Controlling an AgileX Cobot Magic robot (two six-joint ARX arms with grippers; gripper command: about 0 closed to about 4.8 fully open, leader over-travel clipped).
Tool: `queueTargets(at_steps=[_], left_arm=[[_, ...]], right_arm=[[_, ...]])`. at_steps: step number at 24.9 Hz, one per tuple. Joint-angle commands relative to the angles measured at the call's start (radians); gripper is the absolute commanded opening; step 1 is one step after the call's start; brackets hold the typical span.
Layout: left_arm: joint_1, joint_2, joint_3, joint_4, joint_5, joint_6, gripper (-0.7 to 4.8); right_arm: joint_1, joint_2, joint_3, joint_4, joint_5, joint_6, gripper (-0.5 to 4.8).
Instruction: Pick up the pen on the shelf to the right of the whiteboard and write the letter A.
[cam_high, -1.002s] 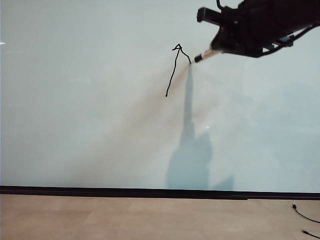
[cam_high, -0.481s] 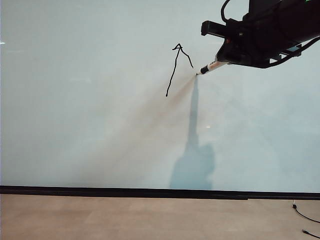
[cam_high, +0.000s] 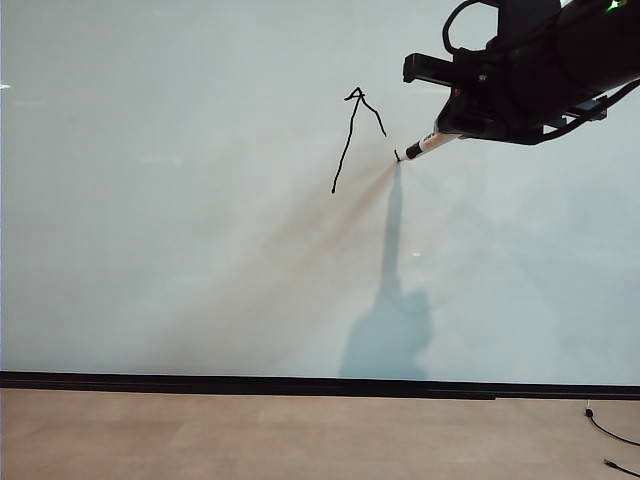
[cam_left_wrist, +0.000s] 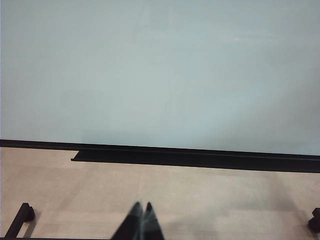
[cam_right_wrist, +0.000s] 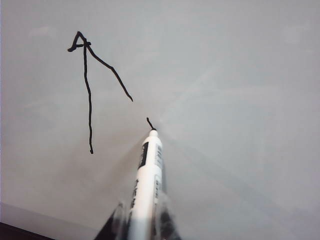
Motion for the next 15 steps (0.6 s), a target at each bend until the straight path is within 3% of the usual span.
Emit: queueTargets(at_steps=[1, 15], left_arm=[[0.000, 0.000, 0.002, 0.008, 0.001, 0.004, -0.05], [0.000, 0.000, 0.002, 0.008, 0.001, 0.004, -0.05]], right_arm=[[-0.001, -0.002, 0.005, -0.004, 0.024, 0.005, -0.09], [0.000, -0.002, 0.004, -0.070, 0.068, 0.005, -0.09]])
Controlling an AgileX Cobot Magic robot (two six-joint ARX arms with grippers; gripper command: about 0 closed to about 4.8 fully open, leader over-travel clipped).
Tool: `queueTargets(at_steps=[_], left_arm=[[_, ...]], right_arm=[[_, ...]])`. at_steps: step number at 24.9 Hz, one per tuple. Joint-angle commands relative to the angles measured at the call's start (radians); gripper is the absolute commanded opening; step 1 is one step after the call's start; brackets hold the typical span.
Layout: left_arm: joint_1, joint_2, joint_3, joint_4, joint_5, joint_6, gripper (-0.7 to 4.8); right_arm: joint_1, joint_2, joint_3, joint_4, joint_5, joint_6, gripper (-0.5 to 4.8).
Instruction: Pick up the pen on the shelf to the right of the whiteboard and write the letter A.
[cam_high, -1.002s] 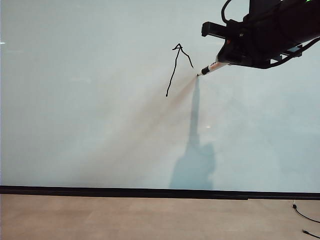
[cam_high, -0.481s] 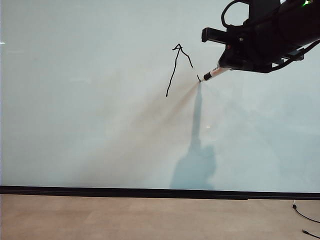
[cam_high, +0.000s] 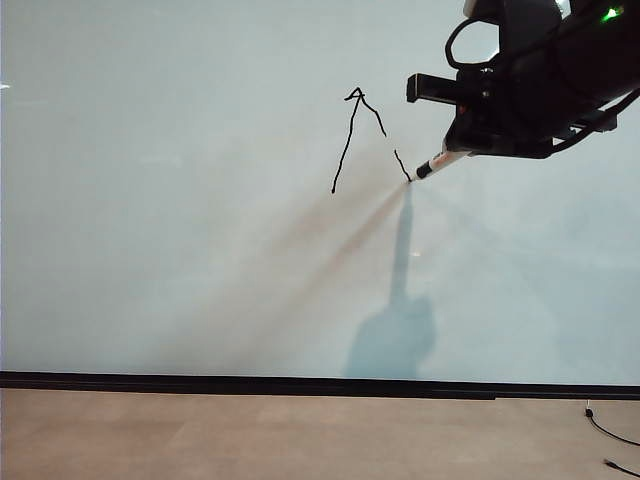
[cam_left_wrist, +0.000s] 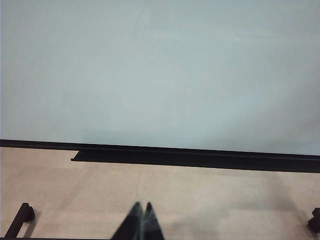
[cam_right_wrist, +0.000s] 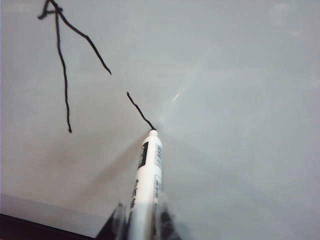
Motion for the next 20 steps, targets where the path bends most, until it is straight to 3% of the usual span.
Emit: queueTargets(at_steps=[1, 20], left_arm=[[0.000, 0.000, 0.002, 0.008, 0.000, 0.004, -0.04], [0.000, 0.000, 0.002, 0.008, 0.000, 0.004, -0.05]], right_arm=[[-0.001, -0.002, 0.004, -0.003, 0.019, 0.002, -0.09], [0.018, -0.018, 0.004, -0.031, 0.037, 0.002, -0.09]])
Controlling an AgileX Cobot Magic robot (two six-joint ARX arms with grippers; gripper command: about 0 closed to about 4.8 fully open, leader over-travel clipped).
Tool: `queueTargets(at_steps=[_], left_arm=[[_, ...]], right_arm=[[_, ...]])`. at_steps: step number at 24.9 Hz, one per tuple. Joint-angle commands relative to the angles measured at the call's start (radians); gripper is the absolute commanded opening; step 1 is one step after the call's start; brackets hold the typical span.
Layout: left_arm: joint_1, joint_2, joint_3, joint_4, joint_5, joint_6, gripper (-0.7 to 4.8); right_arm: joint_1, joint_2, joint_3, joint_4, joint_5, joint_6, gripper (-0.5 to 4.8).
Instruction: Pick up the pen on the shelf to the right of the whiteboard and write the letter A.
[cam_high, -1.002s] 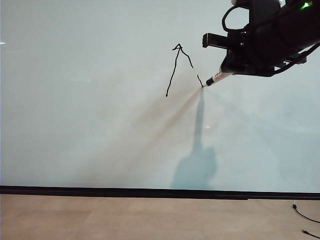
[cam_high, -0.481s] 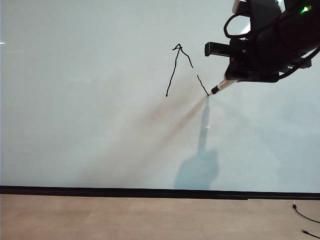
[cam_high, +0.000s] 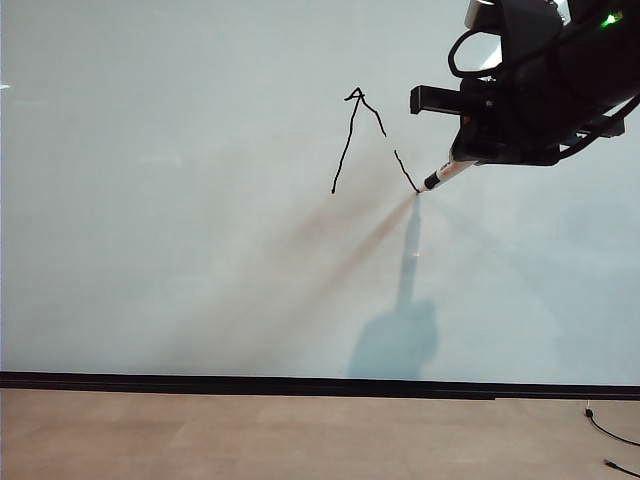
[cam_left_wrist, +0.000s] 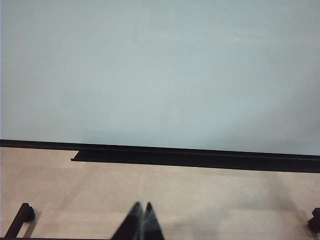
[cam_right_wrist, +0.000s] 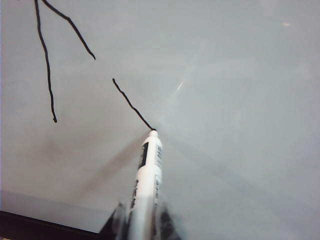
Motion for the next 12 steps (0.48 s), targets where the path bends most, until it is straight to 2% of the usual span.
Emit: queueTargets(at_steps=[1, 6, 12], left_arm=[[0.000, 0.000, 0.002, 0.008, 0.000, 0.004, -0.05], [0.000, 0.000, 0.002, 0.008, 0.000, 0.004, -0.05], [0.000, 0.000, 0.002, 0.008, 0.000, 0.004, -0.05]], right_arm=[[0.027, -0.029, 0.004, -0.008, 0.019, 0.000, -0.09], [0.131, -0.120, 0.003, -0.065, 0.102, -0.042, -0.09], [0.176, -0.074, 0.064, -0.055, 0.070, -0.202, -0.09]])
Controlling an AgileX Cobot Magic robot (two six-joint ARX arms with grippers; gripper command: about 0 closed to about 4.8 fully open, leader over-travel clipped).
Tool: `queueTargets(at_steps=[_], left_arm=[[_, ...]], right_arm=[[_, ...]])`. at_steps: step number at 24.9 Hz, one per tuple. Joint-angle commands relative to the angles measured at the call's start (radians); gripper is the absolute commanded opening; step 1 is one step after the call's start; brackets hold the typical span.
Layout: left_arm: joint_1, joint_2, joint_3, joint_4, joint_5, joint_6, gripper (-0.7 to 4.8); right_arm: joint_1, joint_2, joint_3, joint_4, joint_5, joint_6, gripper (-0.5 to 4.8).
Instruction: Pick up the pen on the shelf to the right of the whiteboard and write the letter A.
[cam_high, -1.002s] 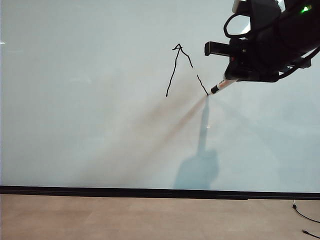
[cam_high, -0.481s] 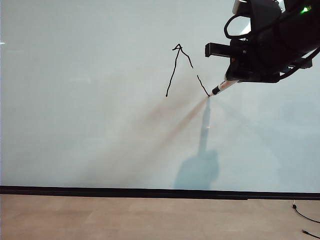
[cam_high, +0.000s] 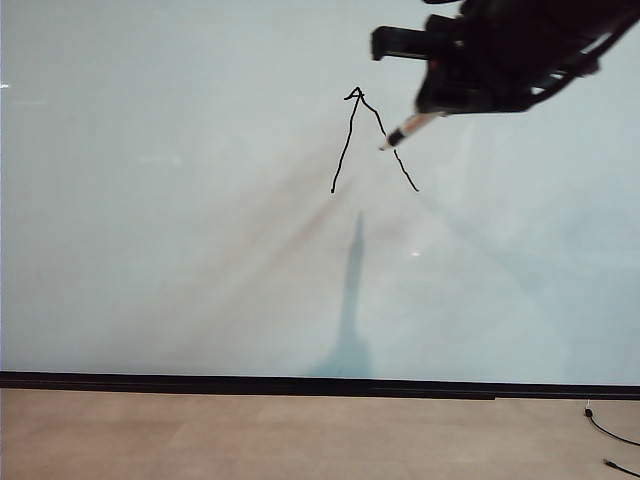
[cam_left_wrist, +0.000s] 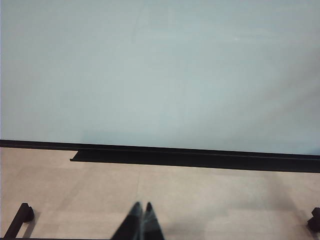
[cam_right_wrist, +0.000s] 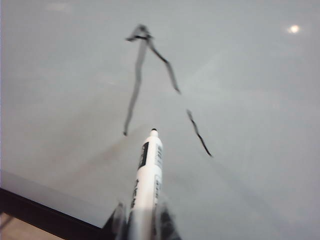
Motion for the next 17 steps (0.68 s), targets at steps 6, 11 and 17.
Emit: queueTargets(at_steps=[6, 11, 17], left_arm=[[0.000, 0.000, 0.002, 0.008, 0.000, 0.004, -0.04], [0.000, 0.000, 0.002, 0.008, 0.000, 0.004, -0.05], [0.000, 0.000, 0.002, 0.008, 0.000, 0.004, -0.04]], right_arm=[[-0.021, 0.086, 0.089, 0.016, -0.091, -0.101, -0.09], [-0.034, 0.122, 0.115, 0.019, -0.133, -0.130, -0.09], [-0.061, 0.132, 0.143, 0.034, -0.167, -0.145, -0.09]])
